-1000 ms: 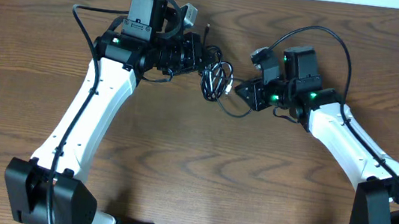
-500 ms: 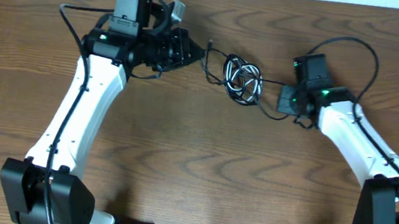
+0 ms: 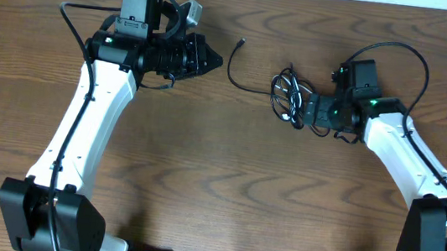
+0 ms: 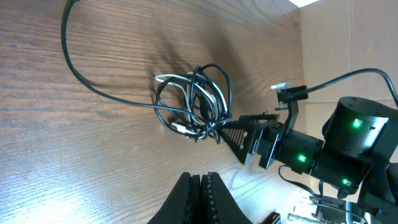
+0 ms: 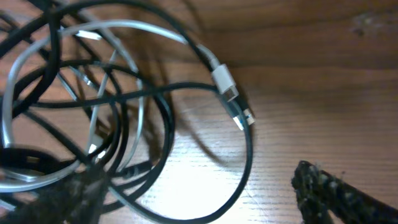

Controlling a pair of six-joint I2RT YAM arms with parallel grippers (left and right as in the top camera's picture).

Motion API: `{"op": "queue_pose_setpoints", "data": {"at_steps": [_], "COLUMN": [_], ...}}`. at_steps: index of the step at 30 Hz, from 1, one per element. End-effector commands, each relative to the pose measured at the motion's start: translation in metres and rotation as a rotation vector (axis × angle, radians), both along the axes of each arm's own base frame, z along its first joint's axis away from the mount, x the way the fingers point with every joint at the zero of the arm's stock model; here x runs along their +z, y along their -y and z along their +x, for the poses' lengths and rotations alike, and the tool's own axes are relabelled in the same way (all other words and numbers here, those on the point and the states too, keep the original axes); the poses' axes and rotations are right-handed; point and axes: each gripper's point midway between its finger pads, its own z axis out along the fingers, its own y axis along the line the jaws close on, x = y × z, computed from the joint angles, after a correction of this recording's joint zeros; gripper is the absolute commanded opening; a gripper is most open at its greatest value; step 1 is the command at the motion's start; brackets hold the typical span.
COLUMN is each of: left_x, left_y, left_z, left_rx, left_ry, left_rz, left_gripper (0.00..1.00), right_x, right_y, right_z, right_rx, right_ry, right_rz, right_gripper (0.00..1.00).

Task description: Untangle cables

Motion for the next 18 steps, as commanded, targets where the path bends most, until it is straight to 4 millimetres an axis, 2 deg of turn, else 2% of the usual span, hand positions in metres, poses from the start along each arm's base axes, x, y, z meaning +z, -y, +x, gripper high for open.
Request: {"op": "queue_pose_setpoints", "data": {"at_steps": [1,18], "left_x": [0.0023,0.0020], "left_y": [-0.0004,-0.0009], "left_z": [0.0012,0.0016], "left_rx": [-0.013,-0.014], "left_ry": [0.027,0.031], "left_rz": [0.014,0.019], "left_gripper": [0.07,0.07], "right_x": [0.0029,0.0029], "right_y": [-0.0067,-0.0064], "right_z": [0.0019,0.0020], "right_rx": [0.022,0.022], "right_ry": [0.006,0.006], "right_rz": [0.009,0.008], "right_gripper": [0.98,0.99]}}
